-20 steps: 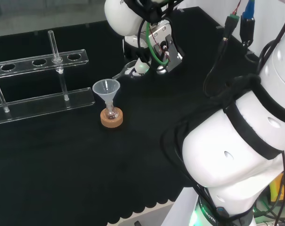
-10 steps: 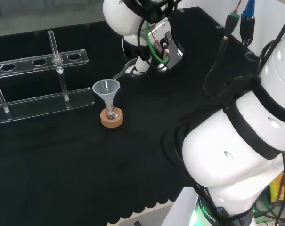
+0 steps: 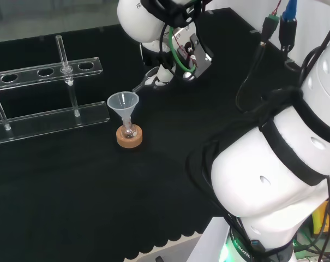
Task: Pour all the NaCl from the weighing funnel into the round-bottom flask.
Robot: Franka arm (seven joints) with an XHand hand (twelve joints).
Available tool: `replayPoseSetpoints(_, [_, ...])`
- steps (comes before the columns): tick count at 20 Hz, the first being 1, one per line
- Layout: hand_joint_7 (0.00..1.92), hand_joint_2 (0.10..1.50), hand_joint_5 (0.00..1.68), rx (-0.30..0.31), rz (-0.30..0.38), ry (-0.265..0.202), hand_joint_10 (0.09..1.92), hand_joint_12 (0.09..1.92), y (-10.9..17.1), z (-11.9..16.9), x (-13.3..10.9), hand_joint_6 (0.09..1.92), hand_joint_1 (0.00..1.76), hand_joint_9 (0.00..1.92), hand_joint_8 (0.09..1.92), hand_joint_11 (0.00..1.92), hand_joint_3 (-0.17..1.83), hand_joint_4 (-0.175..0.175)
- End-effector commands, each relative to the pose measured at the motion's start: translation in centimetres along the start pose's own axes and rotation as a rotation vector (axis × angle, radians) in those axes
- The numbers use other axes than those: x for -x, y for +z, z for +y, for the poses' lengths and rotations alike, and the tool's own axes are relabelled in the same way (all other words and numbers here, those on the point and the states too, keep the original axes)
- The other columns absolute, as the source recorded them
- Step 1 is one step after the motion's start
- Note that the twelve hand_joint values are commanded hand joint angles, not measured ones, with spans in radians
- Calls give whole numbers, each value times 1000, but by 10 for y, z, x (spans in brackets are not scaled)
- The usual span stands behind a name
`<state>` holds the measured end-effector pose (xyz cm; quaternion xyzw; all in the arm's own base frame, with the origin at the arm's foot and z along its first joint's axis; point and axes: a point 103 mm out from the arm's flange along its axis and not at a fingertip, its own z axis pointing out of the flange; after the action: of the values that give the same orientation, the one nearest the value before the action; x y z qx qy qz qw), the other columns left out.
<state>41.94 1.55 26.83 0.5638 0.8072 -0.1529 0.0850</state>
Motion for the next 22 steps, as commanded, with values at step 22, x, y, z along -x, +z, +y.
replayPoseSetpoints(22, [1659,526,1510,0,-82,-67,169,1431,-14,10,-12,257,1155,1101,143,0,760,175])
